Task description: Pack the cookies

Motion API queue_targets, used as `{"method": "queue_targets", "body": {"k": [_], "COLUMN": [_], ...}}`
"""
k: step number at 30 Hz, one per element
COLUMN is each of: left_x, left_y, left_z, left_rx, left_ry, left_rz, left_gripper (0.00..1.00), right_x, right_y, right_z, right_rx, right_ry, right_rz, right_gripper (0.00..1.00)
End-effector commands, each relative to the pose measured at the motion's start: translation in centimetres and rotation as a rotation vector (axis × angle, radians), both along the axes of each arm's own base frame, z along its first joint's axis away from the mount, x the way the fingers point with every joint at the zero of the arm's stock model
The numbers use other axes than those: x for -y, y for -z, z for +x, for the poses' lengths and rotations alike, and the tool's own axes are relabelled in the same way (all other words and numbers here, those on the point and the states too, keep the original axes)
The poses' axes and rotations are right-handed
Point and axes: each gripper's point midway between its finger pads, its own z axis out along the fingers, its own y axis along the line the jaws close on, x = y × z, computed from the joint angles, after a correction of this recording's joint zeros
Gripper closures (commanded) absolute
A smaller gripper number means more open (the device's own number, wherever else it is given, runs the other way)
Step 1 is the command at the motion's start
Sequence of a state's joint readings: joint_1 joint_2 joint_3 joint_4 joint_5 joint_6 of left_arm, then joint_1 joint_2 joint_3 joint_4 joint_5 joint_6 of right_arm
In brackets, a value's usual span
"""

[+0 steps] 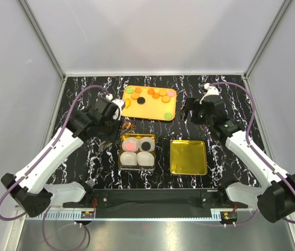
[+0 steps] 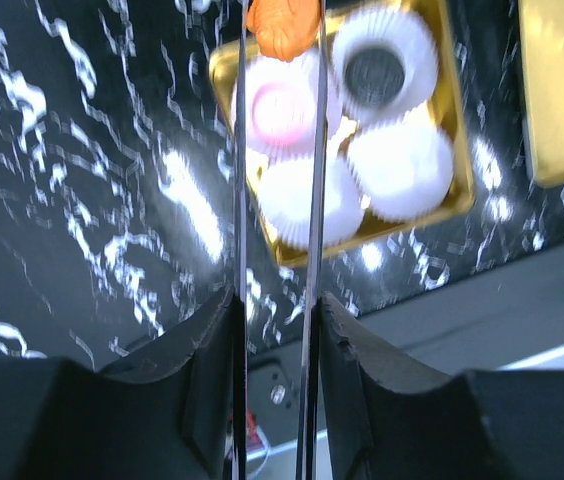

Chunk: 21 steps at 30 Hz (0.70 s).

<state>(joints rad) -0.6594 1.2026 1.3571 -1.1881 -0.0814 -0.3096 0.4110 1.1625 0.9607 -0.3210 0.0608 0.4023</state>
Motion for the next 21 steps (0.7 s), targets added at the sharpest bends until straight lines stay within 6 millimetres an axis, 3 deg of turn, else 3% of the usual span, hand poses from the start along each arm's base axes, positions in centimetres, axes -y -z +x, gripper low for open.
{"method": "queue_targets", "body": {"k": [1, 4, 9, 21], "left_x": [-1.0, -1.4, -2.0, -2.2], "left_y": [0.1, 1.7, 2.7, 2.8], "left_z": [-2.5, -4.3, -6.2, -8.5], "left_rx": [-0.021, -0.063, -0.079, -0.113], "left_ry": [0.044, 0.068, 0.101, 0.094], "left_rz": [-0.017, -0.021, -0.035, -0.069], "left_gripper": [0.61, 0.61, 0.61, 0.6], "right_x": [-0.1, -0.2, -0.2, -0.3], "right_y": [-1.1, -0.8, -0.4, -0.3], "right_z": [0.8, 0.8, 0.9, 1.2], "right_rx": [0.034, 0.027, 0.017, 0.013], "right_ry": [-0.005, -0.006, -0.006, -0.005], "right_rz": [0.003, 0.0, -0.008, -0.006], "right_gripper": [0.0, 0.01, 0.0, 0.0]}}
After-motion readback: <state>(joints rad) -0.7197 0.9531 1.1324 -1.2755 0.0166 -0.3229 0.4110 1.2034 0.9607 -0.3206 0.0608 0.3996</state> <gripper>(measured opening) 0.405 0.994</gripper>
